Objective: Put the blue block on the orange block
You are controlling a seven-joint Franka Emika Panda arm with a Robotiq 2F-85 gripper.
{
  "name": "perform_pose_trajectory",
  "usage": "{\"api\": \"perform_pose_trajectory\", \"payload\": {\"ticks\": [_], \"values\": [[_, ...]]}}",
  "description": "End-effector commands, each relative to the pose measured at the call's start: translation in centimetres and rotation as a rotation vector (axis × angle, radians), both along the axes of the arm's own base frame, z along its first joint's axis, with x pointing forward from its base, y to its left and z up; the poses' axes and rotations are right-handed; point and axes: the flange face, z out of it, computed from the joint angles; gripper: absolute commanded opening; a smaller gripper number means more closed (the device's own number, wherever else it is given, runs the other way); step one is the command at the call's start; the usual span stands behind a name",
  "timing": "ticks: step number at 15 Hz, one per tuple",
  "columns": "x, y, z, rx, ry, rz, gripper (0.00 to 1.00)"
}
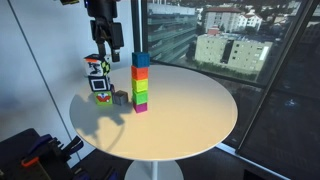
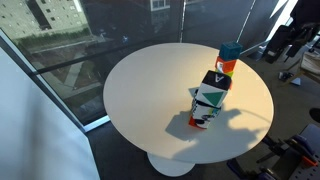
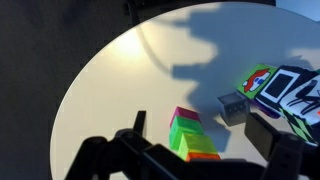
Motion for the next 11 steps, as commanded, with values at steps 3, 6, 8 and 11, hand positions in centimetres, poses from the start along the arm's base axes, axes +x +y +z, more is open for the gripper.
{"api": "perform_pose_trajectory", "payload": {"ticks": [3, 6, 8, 11], "values": [[-0.25, 0.01, -0.13, 0.007, -0.017, 0.018, 1.0], [-0.2, 0.07, -0.27, 0.007, -0.013, 0.02, 1.0], [-0.19, 0.09, -0.3, 0.007, -0.012, 0.02, 1.0], [-0.19, 0.09, -0.3, 0.007, -0.012, 0.02, 1.0]]}}
